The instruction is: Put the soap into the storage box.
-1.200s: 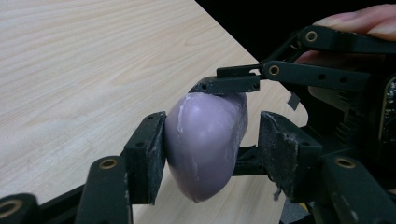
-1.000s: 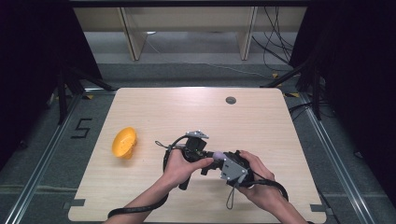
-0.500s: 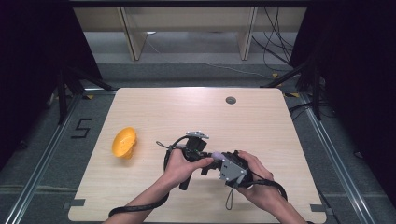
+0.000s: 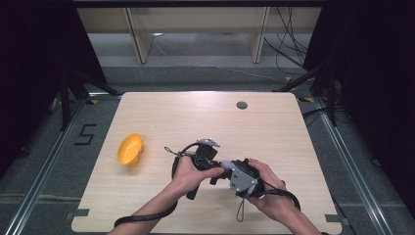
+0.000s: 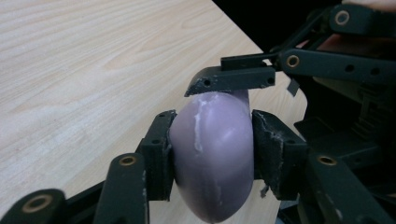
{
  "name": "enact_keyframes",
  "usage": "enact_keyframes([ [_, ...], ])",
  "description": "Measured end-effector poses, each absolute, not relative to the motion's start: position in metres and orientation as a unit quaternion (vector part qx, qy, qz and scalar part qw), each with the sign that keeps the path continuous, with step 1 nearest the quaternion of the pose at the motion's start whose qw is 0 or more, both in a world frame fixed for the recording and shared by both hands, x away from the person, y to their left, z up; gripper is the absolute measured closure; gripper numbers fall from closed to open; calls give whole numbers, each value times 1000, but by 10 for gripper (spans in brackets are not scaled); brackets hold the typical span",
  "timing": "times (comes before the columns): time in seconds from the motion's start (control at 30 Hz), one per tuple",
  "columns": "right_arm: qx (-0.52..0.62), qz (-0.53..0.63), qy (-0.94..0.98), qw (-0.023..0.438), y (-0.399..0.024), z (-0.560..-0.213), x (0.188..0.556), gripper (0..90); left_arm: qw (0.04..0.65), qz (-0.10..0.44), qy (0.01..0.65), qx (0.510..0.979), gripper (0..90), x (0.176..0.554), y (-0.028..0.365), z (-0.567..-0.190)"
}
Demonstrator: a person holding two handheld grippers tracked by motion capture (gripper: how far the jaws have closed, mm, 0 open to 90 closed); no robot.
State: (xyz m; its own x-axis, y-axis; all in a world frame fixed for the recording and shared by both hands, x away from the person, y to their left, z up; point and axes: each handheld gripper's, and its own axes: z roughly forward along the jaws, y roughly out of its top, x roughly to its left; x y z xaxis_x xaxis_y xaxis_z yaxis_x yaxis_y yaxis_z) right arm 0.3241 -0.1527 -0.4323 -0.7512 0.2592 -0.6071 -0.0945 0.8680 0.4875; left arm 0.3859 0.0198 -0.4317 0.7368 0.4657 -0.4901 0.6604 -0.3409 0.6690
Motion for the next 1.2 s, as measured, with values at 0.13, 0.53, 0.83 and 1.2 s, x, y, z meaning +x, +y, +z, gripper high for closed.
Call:
enact_keyframes([
  [0.13,33,251,903,348,-152,-434,325,501,455,-101,345,815,569,384,20,-431],
  [0.53,34,252,900,353,-151,-434,325,502,463,-102,342,811,582,385,22,-430],
  [0.83,34,251,890,379,-157,-427,327,376,487,-76,336,803,586,384,26,-421],
  [1.2,77,266,879,389,-176,-427,313,309,493,5,326,807,587,374,39,-413],
])
